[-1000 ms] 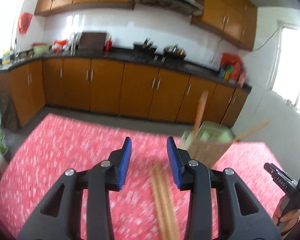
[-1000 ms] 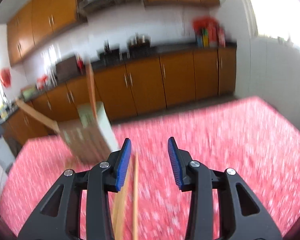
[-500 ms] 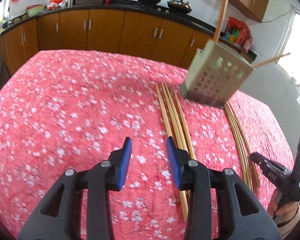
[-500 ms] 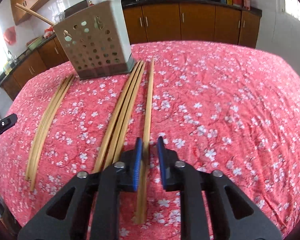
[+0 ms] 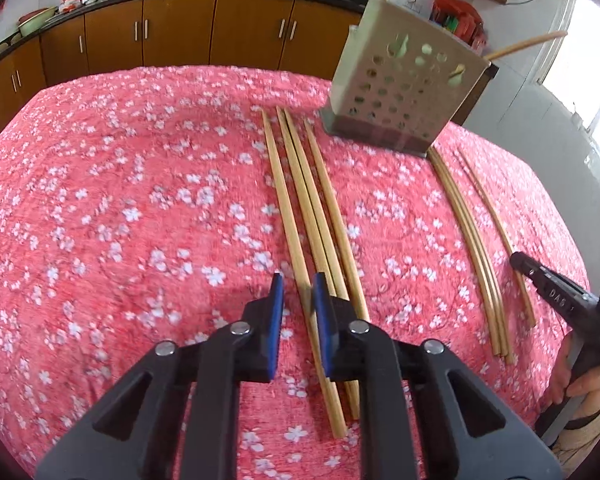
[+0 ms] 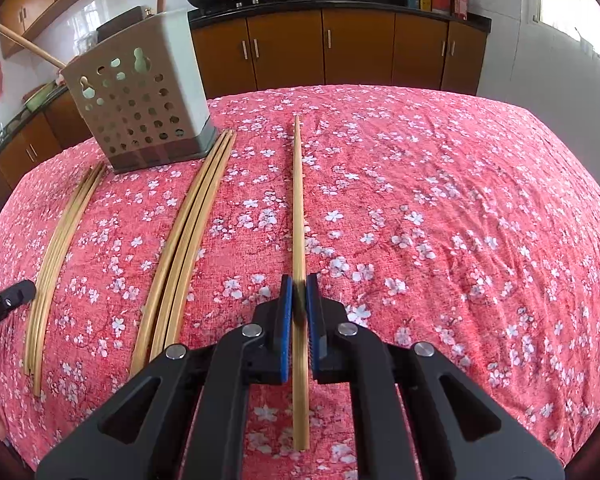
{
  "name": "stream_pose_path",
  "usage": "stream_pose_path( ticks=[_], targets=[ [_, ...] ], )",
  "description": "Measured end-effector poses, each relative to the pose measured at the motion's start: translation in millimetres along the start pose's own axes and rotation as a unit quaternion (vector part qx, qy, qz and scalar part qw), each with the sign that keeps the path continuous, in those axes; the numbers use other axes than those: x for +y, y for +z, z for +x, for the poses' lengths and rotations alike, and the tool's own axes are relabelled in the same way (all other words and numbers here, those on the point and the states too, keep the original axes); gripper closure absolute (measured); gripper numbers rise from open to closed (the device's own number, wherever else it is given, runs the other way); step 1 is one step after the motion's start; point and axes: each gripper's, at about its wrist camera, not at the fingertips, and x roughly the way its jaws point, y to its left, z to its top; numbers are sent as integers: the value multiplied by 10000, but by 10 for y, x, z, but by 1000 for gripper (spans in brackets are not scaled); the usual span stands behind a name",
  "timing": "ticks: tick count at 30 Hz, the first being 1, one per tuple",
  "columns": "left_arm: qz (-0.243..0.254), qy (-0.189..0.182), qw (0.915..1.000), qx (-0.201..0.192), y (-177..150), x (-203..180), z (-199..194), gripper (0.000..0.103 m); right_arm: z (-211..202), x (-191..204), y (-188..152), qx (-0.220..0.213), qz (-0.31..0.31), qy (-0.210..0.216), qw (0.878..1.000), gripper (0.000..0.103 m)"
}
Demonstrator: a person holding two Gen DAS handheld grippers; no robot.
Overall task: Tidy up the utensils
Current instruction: 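Grasp another chopstick with the right gripper while the left gripper grasps one too, then raise both held chopsticks upright and drop them into the holder, opening both grippers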
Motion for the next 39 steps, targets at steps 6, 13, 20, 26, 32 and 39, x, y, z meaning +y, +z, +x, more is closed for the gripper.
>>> stream_pose_path(
  ticks=[6,13,20,26,32,39],
  targets=[
    [-6,317,9995,-77,48,10,37,94,-18,23,-22,-1,-112,-25,9999,95],
    [-380,778,9960,-206,233,382,60,95,31,-8,29,-7,-195,-53,9998,95],
    [-686,634,9951,-316,301,718,-2,93,126,-183,169,-35,66,-189,9998,95],
    [-564,678,9952,-432,270,648,-24,92,129,-194,175,-38,78,-205,9998,95],
    [-746,476,9950,-463,235,749,-80,92,126,-203,172,-52,64,-223,9997,94],
    [-790,436,9948,-464,225,767,-112,92,108,-199,158,-52,76,-198,9998,94]
  ],
)
